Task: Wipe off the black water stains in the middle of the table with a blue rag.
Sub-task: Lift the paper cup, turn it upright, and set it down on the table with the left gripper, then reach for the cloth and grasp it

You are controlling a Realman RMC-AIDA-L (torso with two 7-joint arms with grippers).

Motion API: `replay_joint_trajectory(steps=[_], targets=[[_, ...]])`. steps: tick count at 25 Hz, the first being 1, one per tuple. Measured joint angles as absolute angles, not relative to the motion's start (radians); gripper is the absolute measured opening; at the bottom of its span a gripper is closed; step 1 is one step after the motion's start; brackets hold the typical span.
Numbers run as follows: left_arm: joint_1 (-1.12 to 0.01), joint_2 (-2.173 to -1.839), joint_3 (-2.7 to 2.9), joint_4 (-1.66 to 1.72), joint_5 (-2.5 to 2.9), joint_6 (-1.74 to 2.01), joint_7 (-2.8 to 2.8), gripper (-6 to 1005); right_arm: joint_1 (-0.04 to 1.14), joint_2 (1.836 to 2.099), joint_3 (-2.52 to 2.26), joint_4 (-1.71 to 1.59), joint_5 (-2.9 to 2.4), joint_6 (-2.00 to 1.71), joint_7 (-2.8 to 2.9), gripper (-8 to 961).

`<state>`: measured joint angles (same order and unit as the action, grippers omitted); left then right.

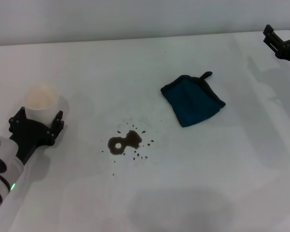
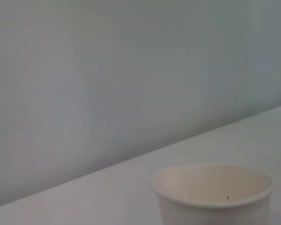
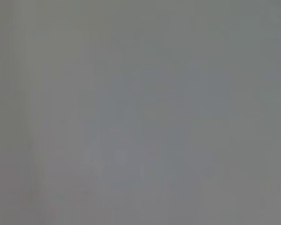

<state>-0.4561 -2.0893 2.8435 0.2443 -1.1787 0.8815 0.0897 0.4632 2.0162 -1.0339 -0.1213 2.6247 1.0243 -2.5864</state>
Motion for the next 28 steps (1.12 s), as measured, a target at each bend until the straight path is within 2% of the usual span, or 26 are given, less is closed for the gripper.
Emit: replay_joint_trajectory(steps=[4, 13, 18, 28], targets=[[-0.44, -2.089, 2.844, 0.255, -1.184, 0.889, 0.093, 632, 0.462, 2.016, -1.034, -0.121, 2.625, 1.024, -2.586, 826], [-0.412, -2.089, 2.845, 0.284, -1.185, 0.907, 0.082, 766, 0.456, 2.014, -1.034, -0.127, 2.625, 1.024, -2.586, 826], [-0.379, -2.089, 2.845, 0.293, -1.185, 0.98, 0.087, 897, 0.455, 2.014, -1.034, -0.13, 2.625, 1.024, -2.586, 826], [-0.311, -2.089, 2.844, 0.339, -1.192, 1.005, 0.082, 892, 0.455, 2.011, -1.036, -0.132, 2.622, 1.024, -2.617, 825]])
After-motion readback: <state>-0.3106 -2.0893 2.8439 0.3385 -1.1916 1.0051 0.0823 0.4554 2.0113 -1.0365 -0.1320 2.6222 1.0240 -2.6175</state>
